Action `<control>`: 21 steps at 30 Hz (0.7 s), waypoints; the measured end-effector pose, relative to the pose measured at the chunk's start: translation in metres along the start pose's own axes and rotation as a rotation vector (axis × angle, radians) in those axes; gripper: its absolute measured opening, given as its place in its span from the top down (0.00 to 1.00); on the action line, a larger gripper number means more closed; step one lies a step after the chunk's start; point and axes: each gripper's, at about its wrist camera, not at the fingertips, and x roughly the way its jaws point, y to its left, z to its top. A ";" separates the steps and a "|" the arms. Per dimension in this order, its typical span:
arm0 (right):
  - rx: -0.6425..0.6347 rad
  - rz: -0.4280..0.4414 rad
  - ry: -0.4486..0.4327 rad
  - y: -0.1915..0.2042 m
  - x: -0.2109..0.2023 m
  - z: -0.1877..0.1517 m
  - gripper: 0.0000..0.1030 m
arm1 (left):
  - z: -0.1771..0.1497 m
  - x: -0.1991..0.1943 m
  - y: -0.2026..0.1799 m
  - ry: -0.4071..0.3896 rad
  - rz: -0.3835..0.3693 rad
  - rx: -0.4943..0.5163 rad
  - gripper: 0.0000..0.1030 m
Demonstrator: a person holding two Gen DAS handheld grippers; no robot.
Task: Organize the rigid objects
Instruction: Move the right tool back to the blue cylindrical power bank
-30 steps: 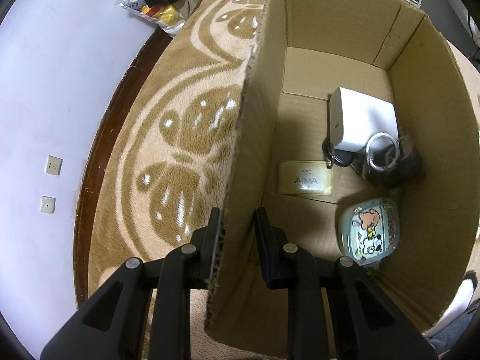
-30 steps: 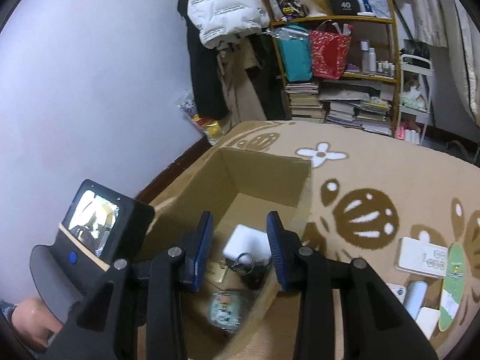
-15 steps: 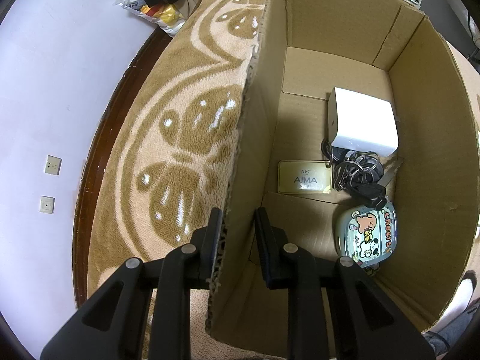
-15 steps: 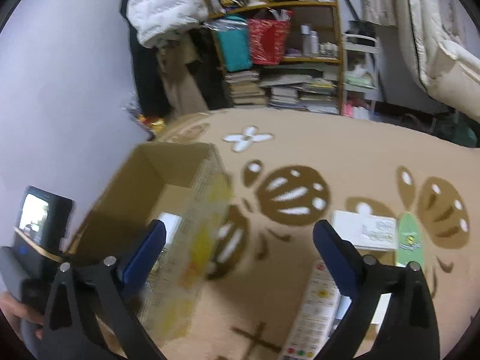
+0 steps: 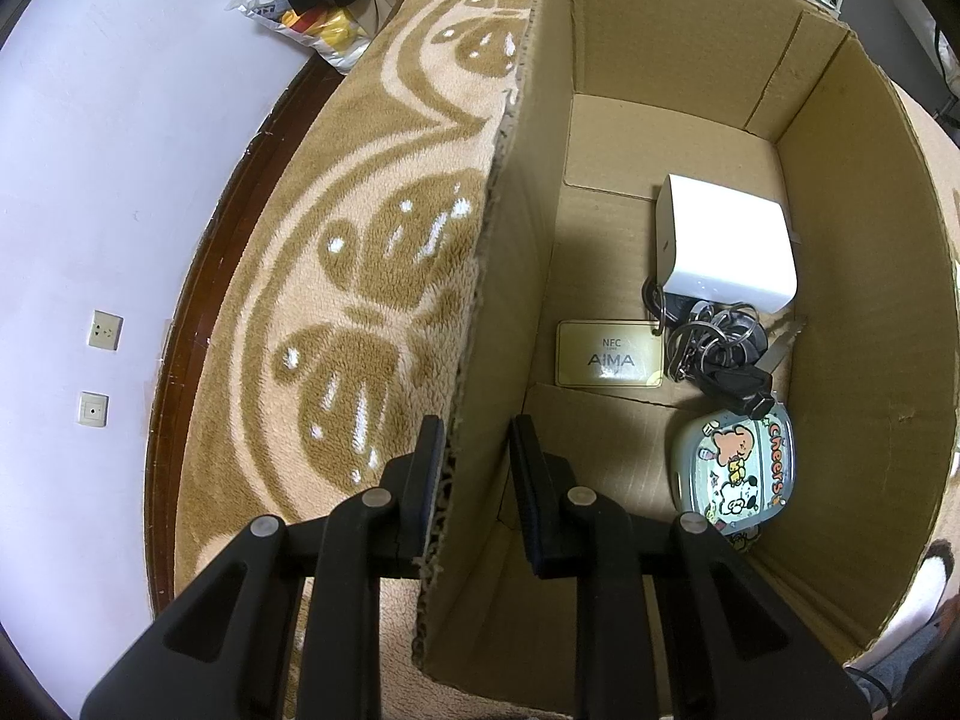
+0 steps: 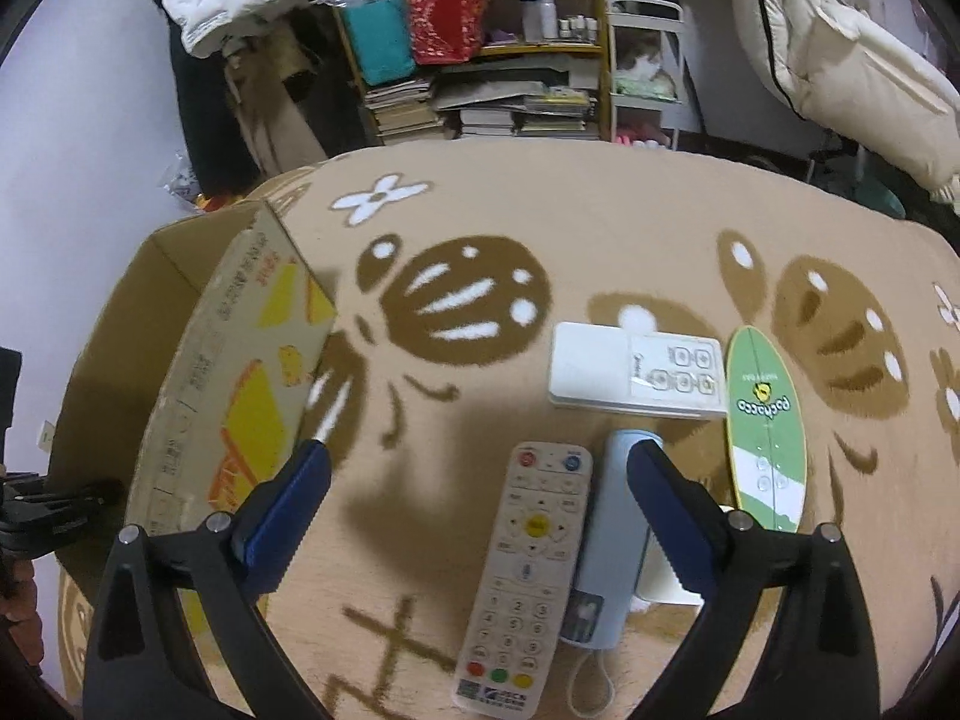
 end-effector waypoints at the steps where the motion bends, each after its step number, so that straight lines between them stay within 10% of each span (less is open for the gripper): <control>1: 0.006 0.001 0.001 -0.003 0.001 -0.001 0.00 | 0.000 0.000 0.000 0.000 0.001 0.001 0.78; 21: 0.222 -0.091 0.113 -0.055 0.021 -0.010 0.66 | 0.000 0.001 0.000 0.000 0.003 0.003 0.78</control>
